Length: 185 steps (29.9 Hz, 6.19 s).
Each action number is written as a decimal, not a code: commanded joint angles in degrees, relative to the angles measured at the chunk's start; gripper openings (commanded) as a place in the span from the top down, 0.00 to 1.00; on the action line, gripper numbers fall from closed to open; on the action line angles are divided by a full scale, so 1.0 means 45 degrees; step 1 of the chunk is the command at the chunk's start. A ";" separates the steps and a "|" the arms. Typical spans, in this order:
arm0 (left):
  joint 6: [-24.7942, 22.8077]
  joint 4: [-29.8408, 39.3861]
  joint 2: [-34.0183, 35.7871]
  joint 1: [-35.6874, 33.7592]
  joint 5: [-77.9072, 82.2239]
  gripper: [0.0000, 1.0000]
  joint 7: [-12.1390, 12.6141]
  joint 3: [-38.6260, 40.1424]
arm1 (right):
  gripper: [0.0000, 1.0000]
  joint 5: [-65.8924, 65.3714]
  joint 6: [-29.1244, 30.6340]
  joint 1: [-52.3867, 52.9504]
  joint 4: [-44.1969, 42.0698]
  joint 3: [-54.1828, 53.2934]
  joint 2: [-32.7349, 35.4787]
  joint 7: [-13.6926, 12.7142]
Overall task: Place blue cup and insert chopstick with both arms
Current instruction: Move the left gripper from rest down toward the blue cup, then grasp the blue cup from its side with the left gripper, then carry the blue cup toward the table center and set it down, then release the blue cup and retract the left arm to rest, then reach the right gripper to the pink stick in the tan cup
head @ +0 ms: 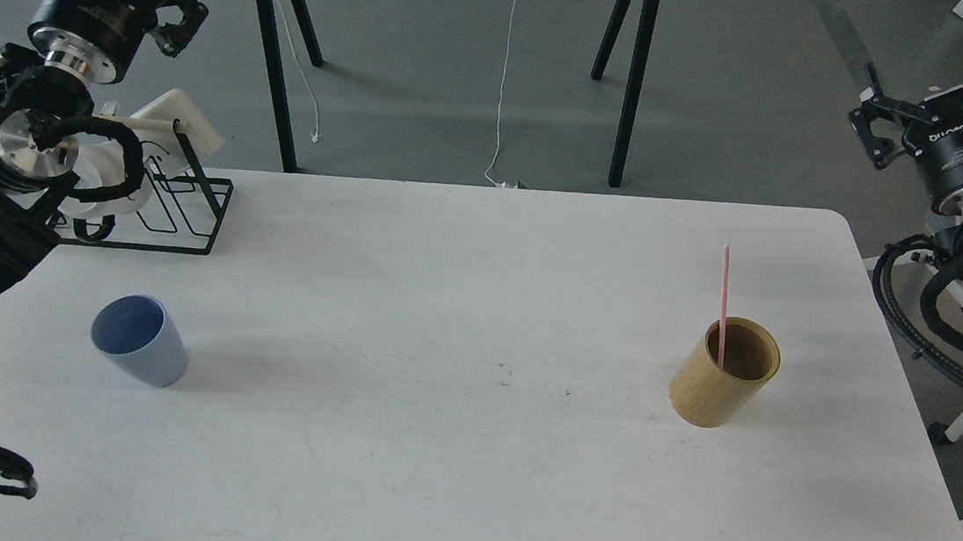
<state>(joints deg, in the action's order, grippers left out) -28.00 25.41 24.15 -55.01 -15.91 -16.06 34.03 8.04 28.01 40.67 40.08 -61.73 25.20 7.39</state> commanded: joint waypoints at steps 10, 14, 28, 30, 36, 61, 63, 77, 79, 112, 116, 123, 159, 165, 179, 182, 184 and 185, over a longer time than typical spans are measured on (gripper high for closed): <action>0.0000 0.0290 0.0062 0.0077 0.0019 0.00 -0.0005 -0.0140 | 0.01 -0.0028 -0.0002 0.0006 0.0096 0.0027 0.0063 -0.0001; 0.0000 0.2178 0.1133 0.0368 0.0136 0.00 -0.0064 -0.0295 | 0.01 -0.0028 -0.0002 -0.0033 0.0155 0.0008 0.0200 0.0019; 0.0127 1.0618 0.6953 0.1696 0.9601 0.04 -0.0083 -0.0511 | 0.01 -0.0008 -0.0002 -0.0365 0.0194 -0.0091 0.0240 0.0116; 0.0440 1.1577 0.7793 0.2164 1.1048 0.04 -0.0064 -0.0511 | 0.01 -0.0008 -0.0002 -0.0365 0.0194 -0.0110 0.0239 0.0116; 0.1046 1.3240 0.9435 0.3863 1.5187 0.05 -0.0083 -0.0511 | 0.01 -0.0008 -0.0002 -0.0345 0.0214 -0.0129 0.0259 0.0116; 0.7295 0.9102 0.8619 0.6268 2.6482 0.37 -0.1236 -0.3616 | 0.01 -0.0008 -0.0002 -0.0365 0.0194 -0.0226 0.0923 0.0116; 0.7316 0.8866 0.8403 0.6287 2.6601 0.40 -0.1236 -0.3636 | 0.01 -0.0008 -0.0002 -0.0365 0.0194 -0.0363 0.0923 0.0175; 0.7140 0.8319 0.7933 0.6248 2.6660 0.95 -0.2095 -0.4261 | 0.01 -0.0008 -0.0002 -0.0384 0.0057 -0.0403 0.0943 0.0351; 0.7141 0.8319 0.7933 0.6268 2.6660 0.95 -0.2095 -0.4281 | 0.01 -0.0028 -0.0002 -0.0404 0.0057 -0.0403 0.0943 0.0370; 0.0000 1.2695 0.0592 -0.0882 3.1227 0.96 -0.0279 -0.4963 | 0.01 -0.0008 -0.0002 -0.0189 0.0214 -0.0403 0.2426 0.0370; 0.0000 1.1778 -0.0268 -0.0140 3.1313 0.95 -0.0259 -0.5082 | 0.01 -0.0008 -0.0002 -0.0228 0.0233 -0.0403 0.2525 0.0370; 0.0000 1.0702 -0.0856 0.0388 3.1313 0.94 -0.0259 -0.4925 | 0.01 -0.0008 -0.0002 -0.0306 0.0233 -0.0403 0.2602 0.0370; 0.0000 0.6876 0.0805 0.0995 1.9597 0.01 -0.2653 0.2731 | 0.01 -0.6035 -0.2295 -0.0384 0.5132 0.2291 0.5883 0.0331; 0.0400 0.5120 0.0162 0.1092 1.4227 0.00 -0.2653 0.3219 | 0.01 -1.0725 -0.3917 -0.0384 0.7085 0.3034 0.6742 0.0331; 0.0000 0.1386 -0.1012 0.1170 0.6214 0.00 -0.2487 0.3082 | 0.02 -1.9669 -0.7959 -0.0912 1.0194 0.7445 0.7916 0.0409; 0.0000 0.1210 -0.1012 0.1229 0.5743 0.00 -0.1882 0.3102 | 0.02 -2.0592 -0.8236 -0.0912 1.0135 0.8267 0.7721 0.0409; 0.0000 0.1209 -0.1012 0.1287 0.5547 0.00 -0.1744 0.3102 | 0.04 -2.0750 -0.8236 -0.0912 1.0135 0.8677 0.7681 0.0429; 0.0000 0.1209 -0.1012 0.1307 0.5489 0.00 -0.1743 0.3102 | 0.06 -2.0750 -0.8236 -0.0931 1.0116 0.8873 0.7604 0.0429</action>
<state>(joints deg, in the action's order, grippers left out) -27.99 31.00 19.61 -49.41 9.98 -24.69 47.94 -84.13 -8.84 36.57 85.72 -24.47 60.07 9.24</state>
